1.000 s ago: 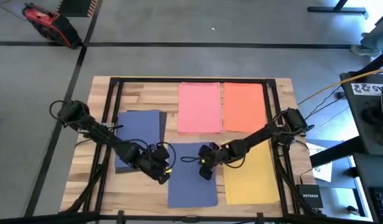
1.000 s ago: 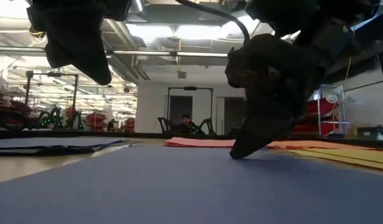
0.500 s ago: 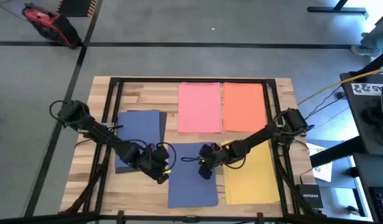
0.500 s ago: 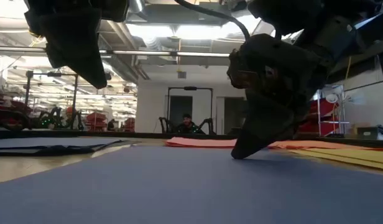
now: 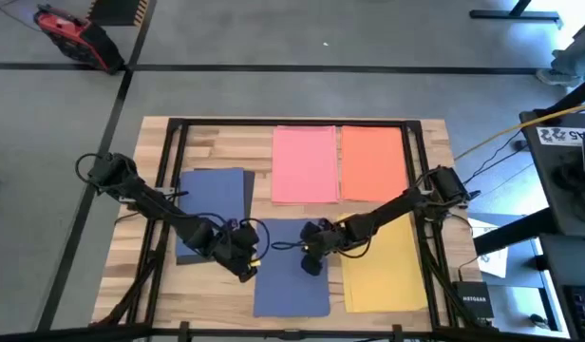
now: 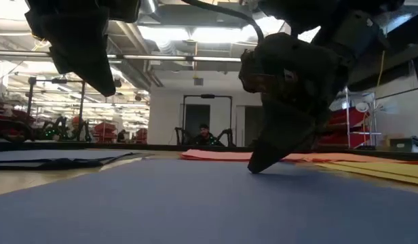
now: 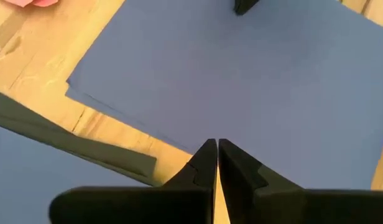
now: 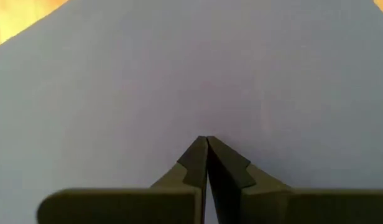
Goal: Organize paper
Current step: Put all of the blue paper at the lower center of the table
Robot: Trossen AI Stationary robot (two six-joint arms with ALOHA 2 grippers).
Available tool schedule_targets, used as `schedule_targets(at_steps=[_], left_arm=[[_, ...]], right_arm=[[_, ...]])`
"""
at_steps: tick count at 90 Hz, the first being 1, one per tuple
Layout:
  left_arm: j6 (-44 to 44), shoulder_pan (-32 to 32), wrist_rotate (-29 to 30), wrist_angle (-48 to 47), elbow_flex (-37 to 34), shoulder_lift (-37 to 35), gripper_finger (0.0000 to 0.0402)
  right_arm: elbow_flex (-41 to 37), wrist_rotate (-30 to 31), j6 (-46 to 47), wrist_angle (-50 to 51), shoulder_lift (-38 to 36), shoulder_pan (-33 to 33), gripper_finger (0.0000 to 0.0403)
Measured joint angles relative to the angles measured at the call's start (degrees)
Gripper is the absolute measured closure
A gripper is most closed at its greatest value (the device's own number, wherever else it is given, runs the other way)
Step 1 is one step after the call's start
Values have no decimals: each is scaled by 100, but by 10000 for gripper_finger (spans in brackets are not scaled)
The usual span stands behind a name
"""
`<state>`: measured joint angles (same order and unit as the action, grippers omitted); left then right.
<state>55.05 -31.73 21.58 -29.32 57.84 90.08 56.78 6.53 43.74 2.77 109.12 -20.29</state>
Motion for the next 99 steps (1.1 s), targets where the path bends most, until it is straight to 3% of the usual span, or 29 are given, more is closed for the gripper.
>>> schedule_targets(at_steps=[41,80,99], left_arm=[[82,-351,-39,-64,0,-85,402],[280,-476,-44,-998,0,-85,402],[-214,-472,-206,-1150,0,-85,397]], right_arm=[[-27,139,-79,411,-42,2,403],[-8,172,-124,746,-138,0,403],[153,464,-227,928,-414,7,402]])
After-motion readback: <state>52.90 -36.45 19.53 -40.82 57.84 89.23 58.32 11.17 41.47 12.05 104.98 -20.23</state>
